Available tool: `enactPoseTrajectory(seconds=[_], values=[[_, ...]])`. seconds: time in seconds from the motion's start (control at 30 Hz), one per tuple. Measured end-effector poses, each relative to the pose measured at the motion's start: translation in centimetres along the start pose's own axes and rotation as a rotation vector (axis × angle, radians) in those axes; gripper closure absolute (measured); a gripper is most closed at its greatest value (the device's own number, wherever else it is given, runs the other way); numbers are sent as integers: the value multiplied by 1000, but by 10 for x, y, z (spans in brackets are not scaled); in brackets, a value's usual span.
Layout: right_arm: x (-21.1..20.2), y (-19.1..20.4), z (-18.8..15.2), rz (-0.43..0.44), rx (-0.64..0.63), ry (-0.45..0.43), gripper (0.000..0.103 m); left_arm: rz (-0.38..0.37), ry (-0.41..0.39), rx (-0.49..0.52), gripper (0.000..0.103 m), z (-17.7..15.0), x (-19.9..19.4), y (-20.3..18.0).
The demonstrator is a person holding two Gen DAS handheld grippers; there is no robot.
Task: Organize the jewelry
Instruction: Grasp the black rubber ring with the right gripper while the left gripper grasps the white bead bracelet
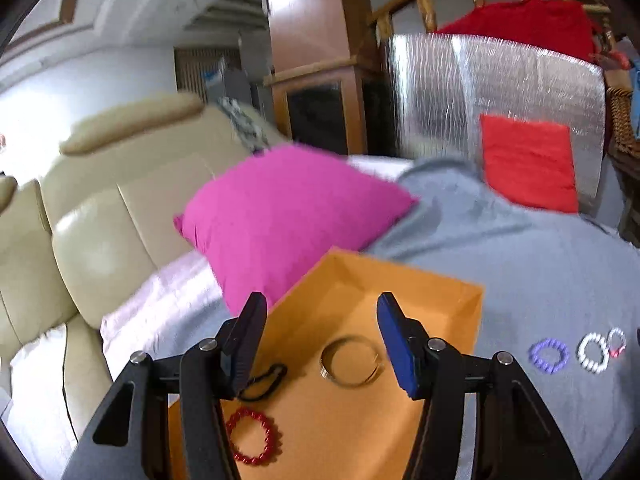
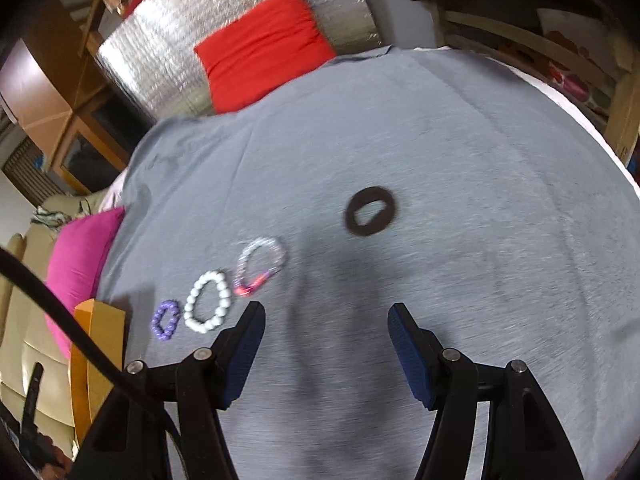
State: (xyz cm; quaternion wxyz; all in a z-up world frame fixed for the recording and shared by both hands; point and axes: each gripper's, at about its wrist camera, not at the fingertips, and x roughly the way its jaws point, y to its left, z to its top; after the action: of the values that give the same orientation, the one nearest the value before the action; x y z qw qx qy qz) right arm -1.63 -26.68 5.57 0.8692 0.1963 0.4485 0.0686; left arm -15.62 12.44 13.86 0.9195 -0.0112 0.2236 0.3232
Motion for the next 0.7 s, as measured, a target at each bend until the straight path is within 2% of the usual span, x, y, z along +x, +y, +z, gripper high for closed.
enactPoseTrajectory(seconds=[0.07, 0.1, 0.13, 0.23, 0.33, 0.5, 0.7], values=[[-2, -12, -2, 20, 1, -22, 35, -4, -69, 17, 42, 2, -14, -12], [-4, -18, -3, 31, 2, -33, 35, -8, -101, 27, 35, 3, -20, -17], [-5, -26, -4, 45, 6, -43, 35, -12, -142, 40, 33, 3, -28, -25], [-8, -39, -2, 65, 28, -62, 35, -48, -221, 86, 33, 0, -46, -50], [-8, -43, 6, 72, 31, -67, 35, -116, -249, 128, 33, -4, -56, -74], [5, -45, 19, 47, 26, -65, 35, -240, -200, 184, 33, -12, -59, -113], [26, -43, 39, 56, 21, -58, 35, -408, -46, 232, 32, -27, -40, -157]])
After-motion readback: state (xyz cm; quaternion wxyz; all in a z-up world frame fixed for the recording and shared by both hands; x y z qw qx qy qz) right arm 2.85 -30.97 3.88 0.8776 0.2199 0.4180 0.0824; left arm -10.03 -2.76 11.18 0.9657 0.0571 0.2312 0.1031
